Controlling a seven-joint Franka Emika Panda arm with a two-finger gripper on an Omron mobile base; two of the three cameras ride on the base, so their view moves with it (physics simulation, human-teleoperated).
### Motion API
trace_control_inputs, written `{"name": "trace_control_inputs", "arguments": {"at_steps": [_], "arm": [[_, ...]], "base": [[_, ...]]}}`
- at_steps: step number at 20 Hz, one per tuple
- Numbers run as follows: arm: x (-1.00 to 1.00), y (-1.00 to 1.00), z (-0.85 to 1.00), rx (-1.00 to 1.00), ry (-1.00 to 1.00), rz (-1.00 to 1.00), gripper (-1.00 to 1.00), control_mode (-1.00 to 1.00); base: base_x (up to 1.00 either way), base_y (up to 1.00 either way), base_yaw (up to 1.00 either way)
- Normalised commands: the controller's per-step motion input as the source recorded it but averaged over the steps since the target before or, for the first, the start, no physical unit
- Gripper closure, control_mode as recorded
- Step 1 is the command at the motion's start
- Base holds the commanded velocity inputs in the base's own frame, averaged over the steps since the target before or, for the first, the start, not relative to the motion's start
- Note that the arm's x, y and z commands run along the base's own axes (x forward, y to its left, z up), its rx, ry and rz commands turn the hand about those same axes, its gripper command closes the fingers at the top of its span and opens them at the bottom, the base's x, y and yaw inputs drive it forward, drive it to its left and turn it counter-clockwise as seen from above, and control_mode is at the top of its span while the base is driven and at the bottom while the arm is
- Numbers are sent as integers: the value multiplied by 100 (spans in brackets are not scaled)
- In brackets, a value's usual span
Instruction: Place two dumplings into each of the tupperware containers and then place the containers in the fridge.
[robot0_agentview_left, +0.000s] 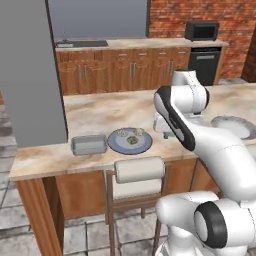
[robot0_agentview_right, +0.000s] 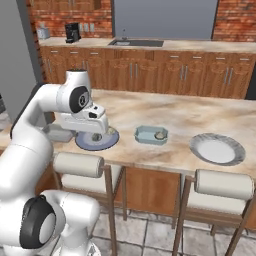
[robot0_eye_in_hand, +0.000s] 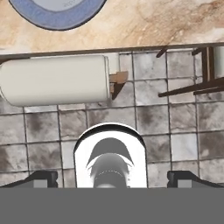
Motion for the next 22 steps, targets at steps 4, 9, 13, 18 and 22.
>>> {"name": "trace_control_inputs", "arguments": {"at_steps": [4, 9, 13, 18, 22], "arm": [[0, 0, 0, 0, 0, 0, -100, 100], [0, 0, 0, 0, 0, 0, -100, 100], [0, 0, 0, 0, 0, 0, -100, 100], [0, 0, 0, 0, 0, 0, -100, 100], [0, 0, 0, 0, 0, 0, -100, 100]], "base": [[45, -9, 1], [48, 0, 0], [58, 0, 0], [60, 0, 0], [54, 0, 0]]}}
